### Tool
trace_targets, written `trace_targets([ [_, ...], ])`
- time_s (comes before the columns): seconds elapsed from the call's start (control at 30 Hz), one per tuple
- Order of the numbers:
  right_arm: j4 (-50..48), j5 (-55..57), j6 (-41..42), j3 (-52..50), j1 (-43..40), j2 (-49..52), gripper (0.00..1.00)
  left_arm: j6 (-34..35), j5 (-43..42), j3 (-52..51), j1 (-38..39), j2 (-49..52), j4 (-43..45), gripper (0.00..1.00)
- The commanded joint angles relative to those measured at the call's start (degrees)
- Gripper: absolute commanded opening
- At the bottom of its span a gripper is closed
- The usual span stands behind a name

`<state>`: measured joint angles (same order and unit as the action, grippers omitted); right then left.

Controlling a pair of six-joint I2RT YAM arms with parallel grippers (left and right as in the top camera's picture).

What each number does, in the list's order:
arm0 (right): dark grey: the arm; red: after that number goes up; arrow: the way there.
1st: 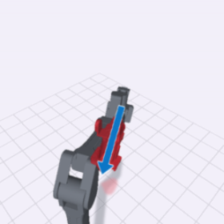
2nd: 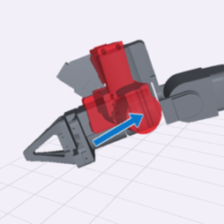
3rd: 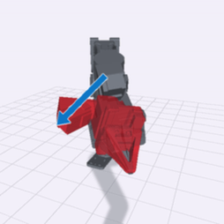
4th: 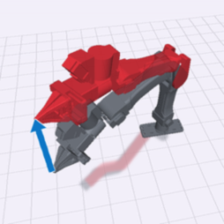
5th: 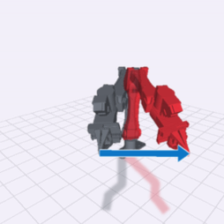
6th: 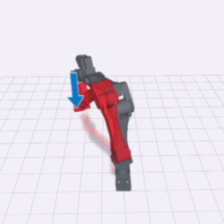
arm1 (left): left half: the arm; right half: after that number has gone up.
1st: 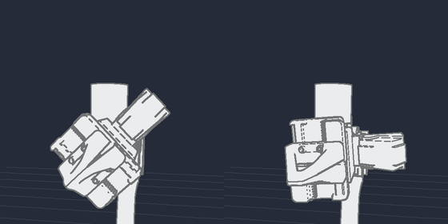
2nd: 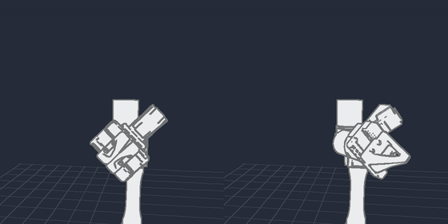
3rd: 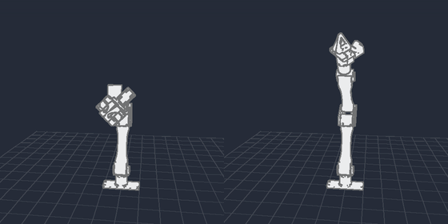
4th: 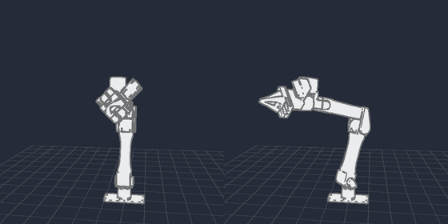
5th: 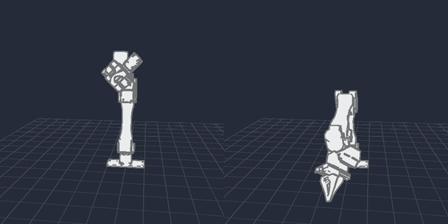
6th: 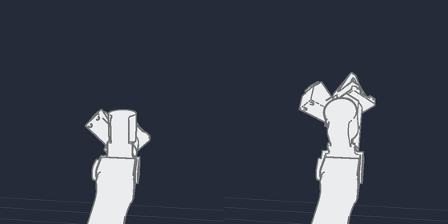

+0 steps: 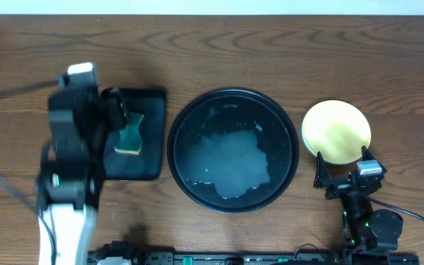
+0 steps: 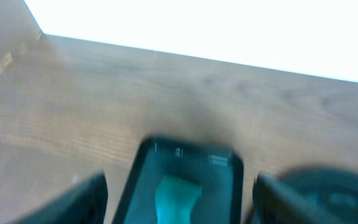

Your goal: Clean dirty plates on tray and stack at the side

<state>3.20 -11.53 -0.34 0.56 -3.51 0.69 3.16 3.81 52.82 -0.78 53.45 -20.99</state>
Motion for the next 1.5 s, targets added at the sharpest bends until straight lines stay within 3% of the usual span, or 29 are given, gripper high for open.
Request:
trace_targets([
  [0.0, 0.00, 0.57, 0.92, -0.24, 0.57, -0.37, 0.99, 0.55, 0.66, -14.45, -1.07, -11.76, 9.51, 0.75],
  [0.2, 0.02, 0.57, 0.92, -0.24, 0.57, -0.37, 0.99, 0.52, 0.66, -35.82, -1.64, -30.25, 24.72, 0.75],
  [0.5, 0.02, 0.57, 0.92, -0.24, 0.57, -0.37, 0.99, 0.22, -1.86, -51.41, -3.45, -48.00, 25.94, 0.75],
  [0.77, 0.02, 0.57, 0.92, -0.24, 0.57, -0.37, 0.99, -0.35, -1.70, -52.61, -4.33, -53.40, 16.74, 0.75],
  [1.47, 0.02, 0.55, 0.92, -0.24, 0.57, -0.37, 0.99, -0.35, -1.70, -52.59, -4.46, -53.16, 16.94, 0.75],
])
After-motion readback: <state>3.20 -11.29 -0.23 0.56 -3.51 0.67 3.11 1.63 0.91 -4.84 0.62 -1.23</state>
